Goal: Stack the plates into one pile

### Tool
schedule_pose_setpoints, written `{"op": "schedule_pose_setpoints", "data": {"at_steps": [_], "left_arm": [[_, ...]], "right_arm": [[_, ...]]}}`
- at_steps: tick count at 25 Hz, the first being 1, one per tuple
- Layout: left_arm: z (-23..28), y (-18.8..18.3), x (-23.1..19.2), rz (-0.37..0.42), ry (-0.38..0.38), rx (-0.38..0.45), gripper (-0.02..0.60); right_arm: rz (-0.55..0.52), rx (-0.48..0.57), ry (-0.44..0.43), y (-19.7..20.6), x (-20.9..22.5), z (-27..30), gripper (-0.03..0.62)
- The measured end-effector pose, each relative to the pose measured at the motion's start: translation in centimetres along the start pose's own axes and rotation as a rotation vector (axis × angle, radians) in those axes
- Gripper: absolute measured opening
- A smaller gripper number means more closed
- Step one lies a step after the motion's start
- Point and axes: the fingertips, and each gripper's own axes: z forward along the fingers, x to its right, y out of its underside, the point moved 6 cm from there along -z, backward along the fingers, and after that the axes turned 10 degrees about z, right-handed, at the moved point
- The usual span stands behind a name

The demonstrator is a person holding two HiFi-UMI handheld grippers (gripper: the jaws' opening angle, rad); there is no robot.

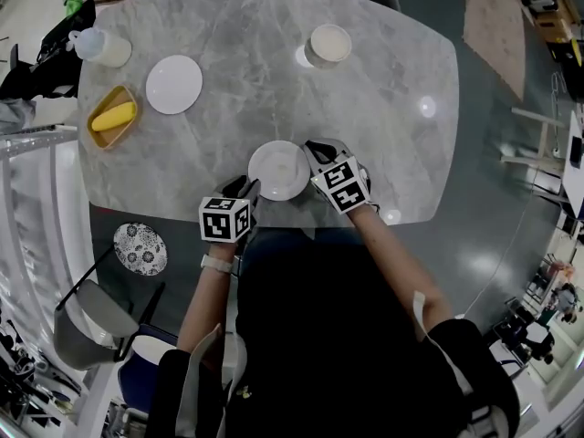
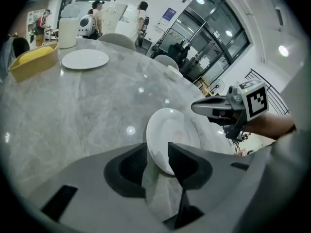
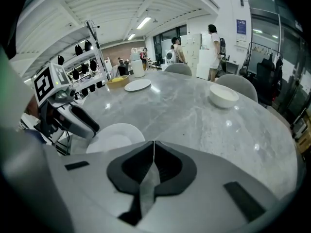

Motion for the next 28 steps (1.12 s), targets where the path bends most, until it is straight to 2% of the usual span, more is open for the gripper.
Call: {"op": "schedule_pose_setpoints", "data": {"at_steps": [7, 14, 18, 24, 28], "left_arm": [[-1.5, -0.4, -2.8, -0.023, -0.023, 0.034, 0.129], [-2.6, -1.5, -6.9, -0.032, -0.098, 0.062, 0.127], [-3.0, -2.5, -9.5, -0.065, -0.143, 0.079, 0.124], [-4.0, -4.4, -13.1, -0.084, -0.213, 0.112, 0.088], [-5.1, -5.2, -15.5, -0.088, -0.280, 0.137, 0.030]], "right_arm": [[-0.017, 0.001, -0.008, -1.7, -0.7, 1.0, 0.018], [0.015, 0.040, -0.057, -5.9, -1.4, 2.6, 0.018], [0.035, 0.061, -0.089, -8.4, -2.1, 3.9, 0.018], [0.047, 0.067, -0.139, -11.5, -3.6, 6.2, 0.018], [0.060, 0.064, -0.184, -12.9, -4.9, 8.1, 0.018]]}}
